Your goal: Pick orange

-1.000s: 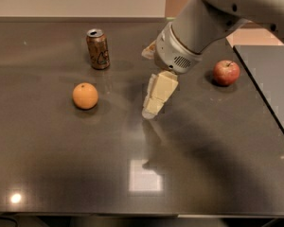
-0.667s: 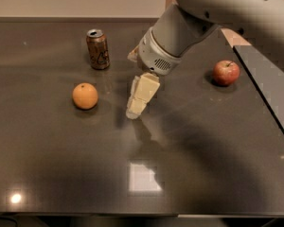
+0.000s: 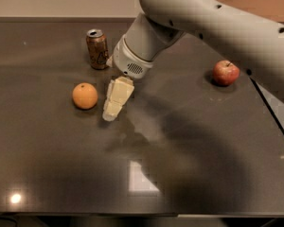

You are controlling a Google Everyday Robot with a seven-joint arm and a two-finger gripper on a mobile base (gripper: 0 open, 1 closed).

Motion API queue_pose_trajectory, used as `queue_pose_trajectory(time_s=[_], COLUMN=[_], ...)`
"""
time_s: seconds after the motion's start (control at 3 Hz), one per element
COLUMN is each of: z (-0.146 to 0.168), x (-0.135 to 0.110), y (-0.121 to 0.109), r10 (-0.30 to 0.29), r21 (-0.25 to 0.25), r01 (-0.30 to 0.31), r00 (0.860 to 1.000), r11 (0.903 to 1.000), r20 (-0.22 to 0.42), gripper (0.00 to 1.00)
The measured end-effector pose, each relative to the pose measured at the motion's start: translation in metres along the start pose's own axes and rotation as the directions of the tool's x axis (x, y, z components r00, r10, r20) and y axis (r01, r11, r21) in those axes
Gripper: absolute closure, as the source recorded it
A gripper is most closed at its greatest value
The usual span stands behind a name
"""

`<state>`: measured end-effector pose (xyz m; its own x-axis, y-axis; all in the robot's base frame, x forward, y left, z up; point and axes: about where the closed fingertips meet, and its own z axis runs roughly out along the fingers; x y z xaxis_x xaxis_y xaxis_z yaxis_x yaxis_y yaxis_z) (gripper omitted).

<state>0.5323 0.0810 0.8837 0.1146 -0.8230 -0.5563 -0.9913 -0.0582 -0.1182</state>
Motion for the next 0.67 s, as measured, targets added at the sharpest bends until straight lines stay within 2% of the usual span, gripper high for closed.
queue_pose_trajectory(time_s=[0.67], z=[0.034], x=[-0.03], y=[-0.004], r10=[-0.016], r21=[-0.038], r01=[0.018], r00=[0.999], r11=[0.9991], r20=[0.039], gripper=[0.0])
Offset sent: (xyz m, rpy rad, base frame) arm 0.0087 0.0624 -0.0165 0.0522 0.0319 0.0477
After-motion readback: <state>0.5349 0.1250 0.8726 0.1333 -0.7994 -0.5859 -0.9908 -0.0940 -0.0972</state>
